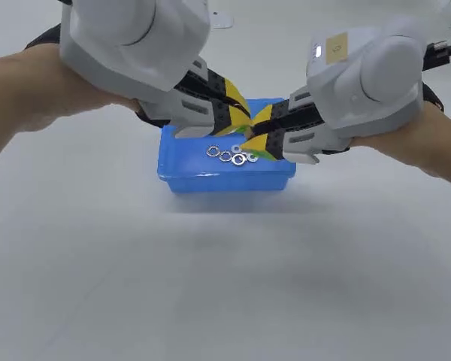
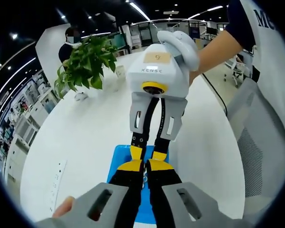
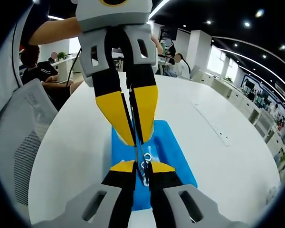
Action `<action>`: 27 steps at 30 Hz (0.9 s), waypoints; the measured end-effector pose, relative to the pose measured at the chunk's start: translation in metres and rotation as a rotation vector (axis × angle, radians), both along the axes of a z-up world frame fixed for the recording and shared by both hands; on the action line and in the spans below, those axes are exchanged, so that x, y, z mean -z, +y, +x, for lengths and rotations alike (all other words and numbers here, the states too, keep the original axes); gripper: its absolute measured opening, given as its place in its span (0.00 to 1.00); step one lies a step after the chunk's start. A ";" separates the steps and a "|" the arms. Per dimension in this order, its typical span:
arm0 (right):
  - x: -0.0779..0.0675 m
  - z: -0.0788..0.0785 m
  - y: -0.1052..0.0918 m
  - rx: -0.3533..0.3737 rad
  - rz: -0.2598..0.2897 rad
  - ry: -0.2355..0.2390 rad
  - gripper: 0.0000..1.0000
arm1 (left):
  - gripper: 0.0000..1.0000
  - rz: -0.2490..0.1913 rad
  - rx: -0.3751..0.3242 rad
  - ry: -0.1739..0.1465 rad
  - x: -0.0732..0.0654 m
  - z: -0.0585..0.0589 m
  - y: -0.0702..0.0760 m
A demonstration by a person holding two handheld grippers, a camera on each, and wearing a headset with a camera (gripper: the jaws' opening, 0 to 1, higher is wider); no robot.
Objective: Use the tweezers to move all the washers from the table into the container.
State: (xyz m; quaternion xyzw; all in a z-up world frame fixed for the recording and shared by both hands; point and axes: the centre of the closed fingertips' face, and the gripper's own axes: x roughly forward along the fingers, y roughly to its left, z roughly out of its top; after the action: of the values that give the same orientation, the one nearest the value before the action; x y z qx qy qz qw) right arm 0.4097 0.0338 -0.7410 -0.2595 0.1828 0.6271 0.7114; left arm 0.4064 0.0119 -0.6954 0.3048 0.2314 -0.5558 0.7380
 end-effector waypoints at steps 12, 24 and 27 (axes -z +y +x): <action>-0.041 -0.029 -0.002 -0.017 0.027 -0.077 0.09 | 0.06 -0.052 0.002 -0.062 -0.034 -0.030 0.010; -0.036 -0.078 0.001 -0.098 -0.056 -0.073 0.09 | 0.06 -0.085 -0.033 -0.039 -0.029 -0.080 0.019; -0.030 -0.086 0.002 -0.117 -0.081 -0.065 0.08 | 0.06 -0.089 -0.042 -0.021 -0.022 -0.090 0.021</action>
State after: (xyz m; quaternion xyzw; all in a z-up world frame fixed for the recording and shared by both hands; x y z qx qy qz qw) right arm 0.3237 0.0355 -0.7108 -0.3185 0.1691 0.6509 0.6681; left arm 0.3167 0.0330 -0.6736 0.2725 0.2048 -0.5467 0.7648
